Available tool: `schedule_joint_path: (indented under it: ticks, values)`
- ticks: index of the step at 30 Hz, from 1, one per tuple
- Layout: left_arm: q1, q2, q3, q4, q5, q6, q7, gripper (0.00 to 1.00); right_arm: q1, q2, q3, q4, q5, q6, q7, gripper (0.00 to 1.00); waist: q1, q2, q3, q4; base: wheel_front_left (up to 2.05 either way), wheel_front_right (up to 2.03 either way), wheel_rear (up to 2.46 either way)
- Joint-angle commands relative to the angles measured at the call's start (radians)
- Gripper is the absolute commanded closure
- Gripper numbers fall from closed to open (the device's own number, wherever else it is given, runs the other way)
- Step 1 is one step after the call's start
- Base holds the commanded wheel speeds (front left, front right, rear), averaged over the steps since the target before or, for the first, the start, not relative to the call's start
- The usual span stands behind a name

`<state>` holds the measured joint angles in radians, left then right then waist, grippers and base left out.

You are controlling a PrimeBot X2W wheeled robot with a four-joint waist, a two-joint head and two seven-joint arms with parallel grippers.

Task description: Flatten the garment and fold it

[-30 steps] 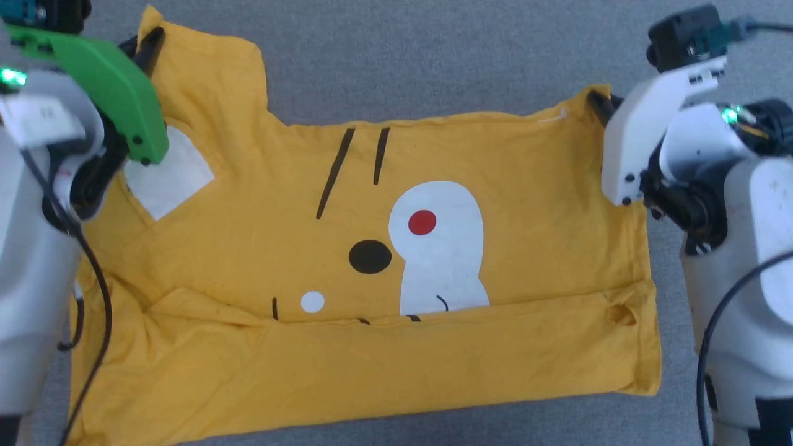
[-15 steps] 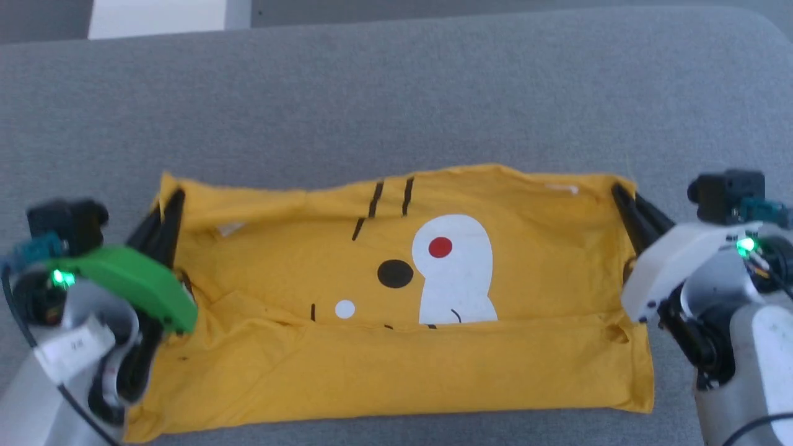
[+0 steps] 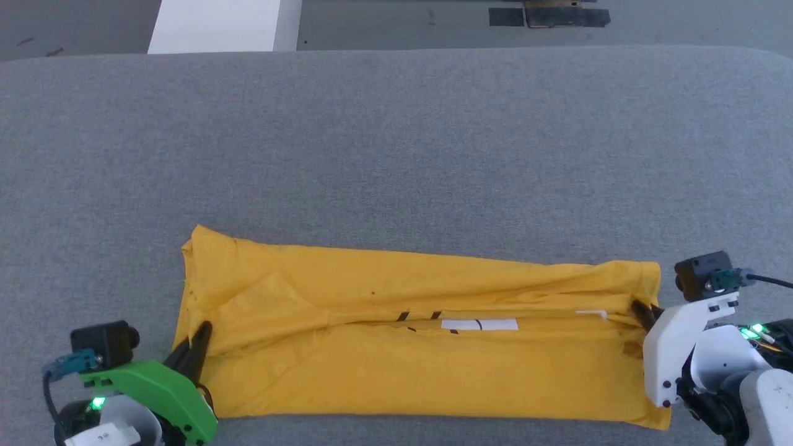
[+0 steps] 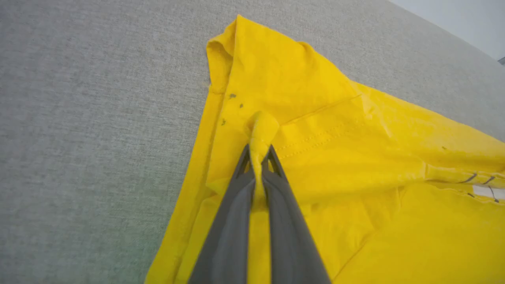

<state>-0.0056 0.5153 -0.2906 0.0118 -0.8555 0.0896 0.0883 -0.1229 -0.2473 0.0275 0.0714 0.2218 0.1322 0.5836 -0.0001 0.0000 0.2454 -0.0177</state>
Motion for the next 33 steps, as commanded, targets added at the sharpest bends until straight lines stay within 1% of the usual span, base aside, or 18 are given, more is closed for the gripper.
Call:
schedule_joint_path:
  ticks: [1,3,5,6,7,8,11,14,18,21,24,26,29,33]
  values:
    - [0.017,-0.003,-0.007,0.015,-0.009,-0.008,0.006,1.00,0.009,-0.009,0.009,0.011,-0.009,-0.002,0.011,1.00,0.0001,0.0000,0.002,0.000,0.00,0.00,0.00]
    - [0.021,-0.008,-0.019,0.038,-0.009,-0.015,0.007,1.00,0.009,-0.015,0.023,0.028,-0.017,-0.002,0.020,1.00,0.0001,0.0000,0.002,0.002,0.00,0.00,0.00]
    - [0.024,-0.016,-0.029,0.064,-0.009,-0.022,0.005,1.00,0.011,-0.008,0.024,0.050,-0.016,-0.002,0.029,0.99,0.0001,0.0000,-0.001,0.005,0.00,0.00,0.00]
    - [0.023,-0.020,-0.034,0.079,-0.007,-0.022,0.003,0.80,0.014,0.002,0.022,0.059,-0.011,-0.002,0.034,0.71,0.0001,0.0000,-0.004,0.006,0.00,0.00,0.00]
    - [0.021,-0.026,-0.037,0.091,-0.005,-0.023,-0.002,0.21,0.019,0.012,0.019,0.063,-0.008,-0.002,0.036,0.09,0.0001,0.0000,-0.009,0.008,0.00,0.00,0.00]
    - [0.021,-0.029,-0.039,0.098,-0.002,-0.023,-0.007,0.00,0.024,0.021,0.012,0.063,-0.005,-0.002,0.036,0.00,0.0001,0.0000,-0.013,0.009,0.00,0.00,0.00]
    - [0.021,-0.049,-0.039,0.101,0.005,-0.023,-0.045,0.00,0.053,0.050,-0.020,0.043,0.003,-0.002,0.018,0.00,0.0001,0.0000,-0.033,0.017,0.00,0.00,0.00]
    - [0.031,-0.058,-0.036,0.090,0.025,-0.020,-0.098,0.00,0.102,0.089,-0.061,-0.007,0.012,-0.002,-0.010,0.00,0.0001,0.0000,-0.054,0.021,0.00,0.00,0.00]
    - [0.035,-0.063,-0.022,0.068,0.076,-0.009,-0.198,0.00,0.168,0.140,-0.109,-0.089,0.018,-0.002,-0.052,0.00,0.0001,0.0000,-0.075,0.023,0.00,0.00,0.00]
    - [0.019,-0.066,-0.012,0.055,0.135,0.011,-0.283,0.00,0.206,0.174,-0.148,-0.151,0.021,-0.002,-0.124,0.00,0.0001,0.0000,-0.085,0.025,0.00,0.00,0.00]
    - [-0.005,-0.081,0.012,0.039,0.187,0.031,-0.331,0.00,0.223,0.192,-0.186,-0.190,0.011,-0.002,-0.213,0.00,0.0001,0.0000,-0.094,0.023,0.00,0.00,0.00]
    - [-0.021,-0.094,0.030,0.027,0.227,0.038,-0.344,0.00,0.230,0.196,-0.197,-0.188,0.030,-0.002,-0.265,0.00,0.0001,0.0000,-0.098,0.019,0.00,0.00,0.00]
    - [-0.054,-0.120,0.062,0.014,0.294,0.042,-0.349,0.00,0.228,0.196,-0.217,-0.146,0.074,-0.002,-0.339,0.00,0.0001,0.0000,-0.104,0.016,0.00,0.00,0.00]
    - [-0.087,-0.166,0.106,0.005,0.380,0.025,-0.350,0.00,0.199,0.197,-0.241,-0.055,0.112,-0.002,-0.397,0.00,0.0001,0.0000,-0.117,0.013,0.00,0.00,0.00]
